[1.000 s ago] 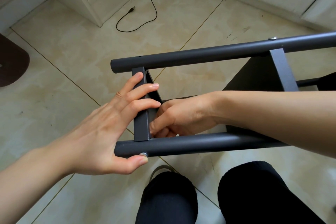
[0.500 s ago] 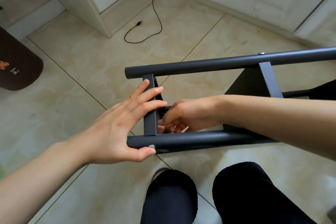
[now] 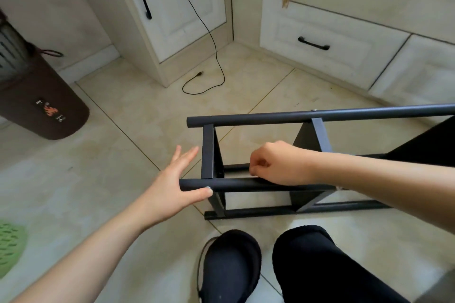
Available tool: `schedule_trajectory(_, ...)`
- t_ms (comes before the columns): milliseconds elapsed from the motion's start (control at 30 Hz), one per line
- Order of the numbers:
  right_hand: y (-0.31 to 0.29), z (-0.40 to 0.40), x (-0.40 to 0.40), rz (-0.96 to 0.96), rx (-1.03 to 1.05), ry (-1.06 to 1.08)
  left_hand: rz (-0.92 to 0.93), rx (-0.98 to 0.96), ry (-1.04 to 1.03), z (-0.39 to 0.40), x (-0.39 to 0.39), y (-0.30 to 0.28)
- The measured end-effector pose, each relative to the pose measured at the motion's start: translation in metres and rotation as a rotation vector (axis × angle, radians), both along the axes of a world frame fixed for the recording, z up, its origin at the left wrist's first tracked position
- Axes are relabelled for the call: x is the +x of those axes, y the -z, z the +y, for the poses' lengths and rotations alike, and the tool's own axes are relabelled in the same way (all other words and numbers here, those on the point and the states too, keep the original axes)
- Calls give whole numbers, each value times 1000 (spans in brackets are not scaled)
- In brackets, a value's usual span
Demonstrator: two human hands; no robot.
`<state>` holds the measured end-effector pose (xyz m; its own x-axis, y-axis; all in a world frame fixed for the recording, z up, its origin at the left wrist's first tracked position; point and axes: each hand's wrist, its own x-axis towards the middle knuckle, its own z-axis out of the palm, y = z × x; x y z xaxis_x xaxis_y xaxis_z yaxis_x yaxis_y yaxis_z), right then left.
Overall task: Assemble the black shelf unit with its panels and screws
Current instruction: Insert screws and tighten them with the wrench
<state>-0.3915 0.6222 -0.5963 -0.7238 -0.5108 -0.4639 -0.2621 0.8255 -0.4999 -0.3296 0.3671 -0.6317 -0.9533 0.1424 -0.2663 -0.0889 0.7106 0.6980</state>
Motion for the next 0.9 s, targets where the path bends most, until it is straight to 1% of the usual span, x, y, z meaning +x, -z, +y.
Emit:
schedule_trajectory(67, -5, 10, -1, 72, 29, 12, -72, 163, -221, 5, 11, 5)
schedule_trajectory(167, -11, 24, -6, 194, 66, 37, -146, 375, -446, 18, 27, 15)
schedule_trajectory(233, -13, 32, -12, 276, 62, 56, -199, 506, -540, 30, 33, 19)
schedule_trajectory(333, -14, 39, -21, 444, 68, 84, -267, 711, -618, 49, 35, 20)
schedule_trajectory(433, -13, 43, -32, 608, 109, 70, -280, 786, -623, 62, 32, 17)
schedule_trajectory(600, -9, 44, -51, 677, 167, 86, -259, 880, -695, 73, 24, 11)
schedule_trajectory(733, 1, 46, -63, 627, 261, 45, -231, 933, -745, 80, 19, 8)
schedule_trajectory(900, 10, 48, -73, 571, 283, 48, -195, 985, -806, 87, 12, 10)
